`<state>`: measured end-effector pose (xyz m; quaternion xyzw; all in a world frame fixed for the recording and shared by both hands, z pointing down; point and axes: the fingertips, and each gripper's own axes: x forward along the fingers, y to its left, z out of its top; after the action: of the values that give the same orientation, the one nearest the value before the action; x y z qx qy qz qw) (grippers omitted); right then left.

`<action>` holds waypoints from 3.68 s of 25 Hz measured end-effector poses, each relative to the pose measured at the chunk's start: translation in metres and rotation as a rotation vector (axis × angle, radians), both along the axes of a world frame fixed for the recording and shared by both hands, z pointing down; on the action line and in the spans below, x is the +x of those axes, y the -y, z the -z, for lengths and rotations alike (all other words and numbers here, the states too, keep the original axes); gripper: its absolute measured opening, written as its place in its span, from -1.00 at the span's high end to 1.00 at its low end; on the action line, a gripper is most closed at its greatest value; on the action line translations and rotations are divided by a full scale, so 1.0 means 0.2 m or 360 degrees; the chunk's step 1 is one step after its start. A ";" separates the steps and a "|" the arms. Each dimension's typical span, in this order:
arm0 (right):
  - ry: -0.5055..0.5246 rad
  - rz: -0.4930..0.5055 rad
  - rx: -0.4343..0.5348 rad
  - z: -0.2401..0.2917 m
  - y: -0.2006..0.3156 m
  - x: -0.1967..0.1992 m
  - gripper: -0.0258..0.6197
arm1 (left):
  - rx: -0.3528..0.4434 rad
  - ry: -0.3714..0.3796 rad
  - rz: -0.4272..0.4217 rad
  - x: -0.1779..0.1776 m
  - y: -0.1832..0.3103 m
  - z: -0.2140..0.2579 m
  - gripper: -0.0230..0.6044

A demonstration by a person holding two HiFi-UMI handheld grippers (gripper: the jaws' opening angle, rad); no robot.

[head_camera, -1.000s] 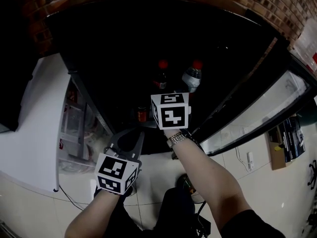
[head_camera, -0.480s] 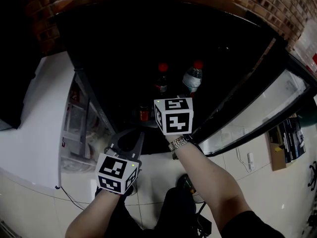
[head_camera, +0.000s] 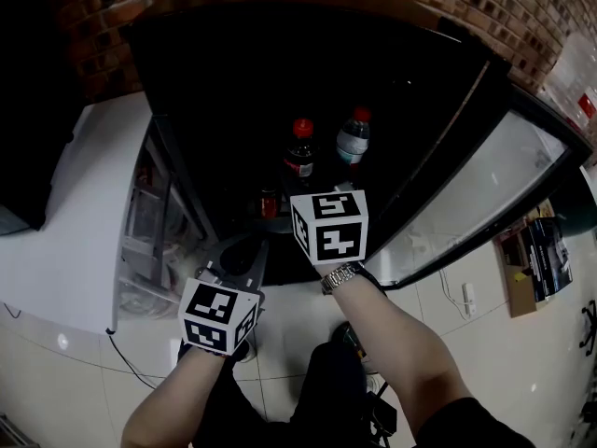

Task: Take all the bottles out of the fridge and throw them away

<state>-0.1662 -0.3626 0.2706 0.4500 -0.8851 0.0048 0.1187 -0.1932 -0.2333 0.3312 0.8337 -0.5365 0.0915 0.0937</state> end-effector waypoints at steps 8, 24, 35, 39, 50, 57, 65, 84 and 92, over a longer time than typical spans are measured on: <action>-0.0006 -0.0009 0.0012 0.05 -0.26 0.17 0.06 | 0.0023 0.0012 -0.0028 0.11 -0.11 0.06 0.91; -0.0063 -0.0175 -0.0106 -0.18 -0.85 0.78 0.06 | -0.0020 0.0025 -0.0202 0.60 -0.53 -0.07 0.91; -0.0116 -0.0298 -0.0277 -0.46 -1.13 1.23 0.06 | -0.0100 0.0069 -0.0357 1.01 -0.67 -0.23 0.91; -0.0128 -0.0339 -0.0362 -0.59 -1.21 1.37 0.06 | -0.0139 0.0092 -0.0416 1.15 -0.70 -0.30 0.91; -0.0158 -0.0410 -0.0623 -1.03 -1.35 1.59 0.06 | -0.0289 0.0153 -0.0553 1.41 -0.74 -0.59 0.91; -0.0169 -0.0457 -0.0771 -1.30 -1.37 1.68 0.06 | -0.0392 0.0196 -0.0621 1.52 -0.73 -0.81 0.91; -0.0177 -0.0490 -0.0933 -1.59 -1.39 1.75 0.06 | -0.0526 0.0221 -0.0658 1.61 -0.70 -1.06 0.91; -0.0275 -0.0569 -0.1128 -2.00 -1.31 1.86 0.52 | -0.0715 0.0257 -0.0663 1.61 -0.63 -1.36 0.91; -0.0199 -0.0589 -0.1181 -2.00 -1.34 1.86 0.52 | -0.0707 0.0255 -0.0654 1.59 -0.64 -1.35 0.91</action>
<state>0.2051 -0.0936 0.6702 0.5275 -0.7187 0.3172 0.3233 0.1244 -0.1059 0.6010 0.8739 -0.3294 0.2888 0.2105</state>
